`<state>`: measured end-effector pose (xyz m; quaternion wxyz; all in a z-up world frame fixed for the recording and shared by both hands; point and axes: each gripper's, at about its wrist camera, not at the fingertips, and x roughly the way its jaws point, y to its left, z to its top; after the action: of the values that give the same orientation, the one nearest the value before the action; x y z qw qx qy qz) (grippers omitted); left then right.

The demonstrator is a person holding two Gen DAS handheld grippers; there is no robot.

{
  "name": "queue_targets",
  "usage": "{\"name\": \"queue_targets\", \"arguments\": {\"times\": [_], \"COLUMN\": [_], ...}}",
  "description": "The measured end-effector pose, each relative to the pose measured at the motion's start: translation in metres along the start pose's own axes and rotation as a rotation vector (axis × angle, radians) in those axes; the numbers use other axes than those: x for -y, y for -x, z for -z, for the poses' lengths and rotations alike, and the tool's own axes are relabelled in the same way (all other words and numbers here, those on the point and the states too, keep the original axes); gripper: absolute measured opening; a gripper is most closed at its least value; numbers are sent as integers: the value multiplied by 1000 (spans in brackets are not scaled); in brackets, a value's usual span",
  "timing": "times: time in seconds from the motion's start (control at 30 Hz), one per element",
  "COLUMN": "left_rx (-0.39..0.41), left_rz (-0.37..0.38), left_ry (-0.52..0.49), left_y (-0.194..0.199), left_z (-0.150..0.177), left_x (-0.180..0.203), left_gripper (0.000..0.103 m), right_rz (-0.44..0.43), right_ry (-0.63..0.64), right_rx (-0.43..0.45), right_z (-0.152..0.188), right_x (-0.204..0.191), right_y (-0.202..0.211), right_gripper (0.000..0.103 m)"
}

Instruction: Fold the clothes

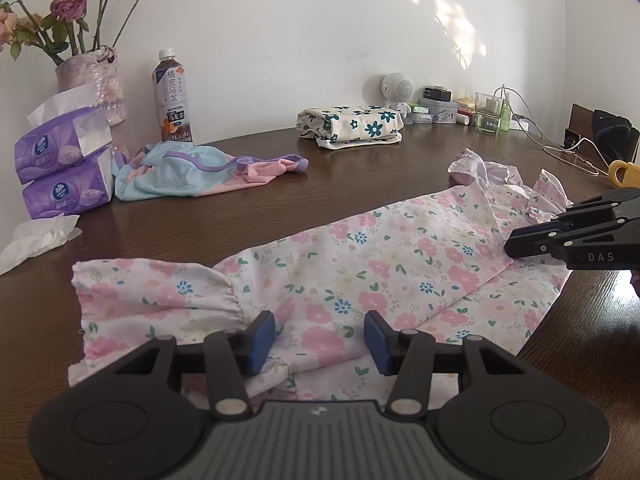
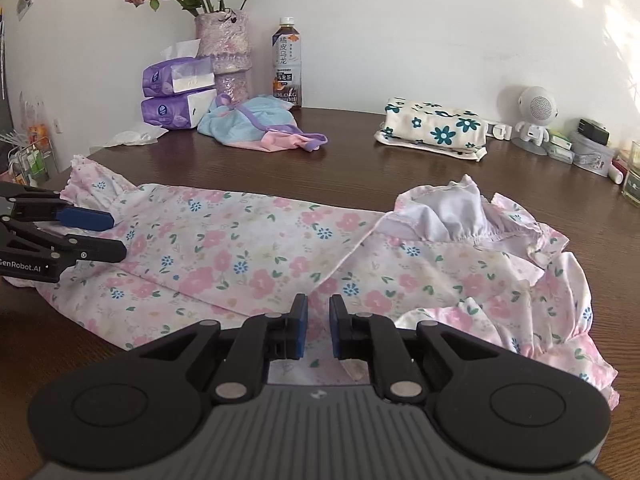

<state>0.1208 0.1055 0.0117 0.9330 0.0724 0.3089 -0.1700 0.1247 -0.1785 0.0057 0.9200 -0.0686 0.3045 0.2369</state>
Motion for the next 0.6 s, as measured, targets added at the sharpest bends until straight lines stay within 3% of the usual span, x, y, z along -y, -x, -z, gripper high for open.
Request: {"name": "queue_targets", "arguments": {"times": [0.13, 0.23, 0.5, 0.6], "left_rx": [0, 1, 1, 1], "left_rz": [-6, -7, -10, -8], "left_ry": [1, 1, 0, 3], "left_y": [0, 0, 0, 0], "left_z": [0, 1, 1, 1], "left_x": [1, 1, 2, 1], "left_gripper": [49, 49, 49, 49], "right_rz": [-42, -97, -175, -169], "right_ry": [-36, 17, 25, 27], "right_rx": [80, 115, -14, -11], "right_z": [-5, -16, -20, -14], "right_x": [-7, -28, -54, -54], "right_y": [19, 23, -21, -21], "right_gripper": [11, 11, 11, 11]}}
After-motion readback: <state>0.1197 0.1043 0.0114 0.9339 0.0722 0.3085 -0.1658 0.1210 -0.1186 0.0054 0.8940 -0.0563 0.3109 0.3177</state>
